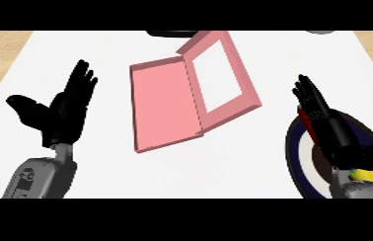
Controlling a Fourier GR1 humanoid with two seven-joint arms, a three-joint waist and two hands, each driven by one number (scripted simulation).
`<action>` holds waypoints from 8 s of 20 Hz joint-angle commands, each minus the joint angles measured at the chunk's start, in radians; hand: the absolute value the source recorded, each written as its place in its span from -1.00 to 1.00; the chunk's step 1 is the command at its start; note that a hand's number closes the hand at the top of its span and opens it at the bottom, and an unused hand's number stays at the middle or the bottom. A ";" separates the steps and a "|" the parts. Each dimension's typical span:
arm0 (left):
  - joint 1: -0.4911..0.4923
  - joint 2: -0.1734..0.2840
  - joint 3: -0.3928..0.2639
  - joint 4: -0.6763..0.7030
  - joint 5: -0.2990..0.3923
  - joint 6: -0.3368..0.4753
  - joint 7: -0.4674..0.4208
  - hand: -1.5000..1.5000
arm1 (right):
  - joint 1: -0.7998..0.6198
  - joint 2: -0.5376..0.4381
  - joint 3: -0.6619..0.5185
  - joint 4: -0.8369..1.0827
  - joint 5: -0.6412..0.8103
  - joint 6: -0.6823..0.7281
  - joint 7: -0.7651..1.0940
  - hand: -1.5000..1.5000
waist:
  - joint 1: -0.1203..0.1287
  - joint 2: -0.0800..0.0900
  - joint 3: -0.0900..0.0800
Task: Pick the lemon from the plate and place it in the cardboard box
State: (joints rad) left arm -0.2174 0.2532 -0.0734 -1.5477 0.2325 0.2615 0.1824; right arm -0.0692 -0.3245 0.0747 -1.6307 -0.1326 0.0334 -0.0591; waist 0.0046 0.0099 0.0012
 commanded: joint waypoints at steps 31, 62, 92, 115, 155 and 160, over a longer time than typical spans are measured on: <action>0.217 0.098 -0.075 0.024 -0.249 -0.009 -0.098 0.00 | 0.372 -0.633 -0.383 0.017 0.618 0.136 -0.764 -1.00 | -0.022 -0.010 -0.003; 0.181 0.014 0.074 0.056 -0.324 -0.148 -0.106 0.00 | 0.332 -0.256 -0.372 0.012 1.078 0.106 -0.649 -1.00 | -0.009 -0.010 -0.001; 0.228 -0.062 0.101 -0.073 -0.422 -0.212 -0.026 0.00 | 0.159 -0.151 -0.387 0.257 1.259 -0.048 -0.738 1.00 | -0.004 -0.010 -0.001; 0.264 -0.054 0.136 -0.035 -0.409 -0.222 -0.079 0.00 | 0.331 0.319 -0.227 -0.282 1.481 0.063 0.227 1.00 | -0.028 -0.019 -0.009; 0.182 -0.060 0.115 -0.004 -0.423 -0.263 -0.084 0.00 | -1.030 0.324 0.349 0.611 0.885 -0.263 1.175 1.00 | 0.062 0.002 -0.003; 0.170 -0.095 0.090 -0.015 -0.450 -0.231 -0.061 0.00 | -1.019 0.324 0.389 0.758 0.794 -0.451 1.138 -1.00 | 0.071 0.005 -0.002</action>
State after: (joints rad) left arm -0.0486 0.1722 0.0282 -1.5455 -0.2103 0.0229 0.1049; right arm -1.0744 -0.0050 0.4324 -0.9947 0.7286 -0.2596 1.0207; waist 0.0638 0.0126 -0.0011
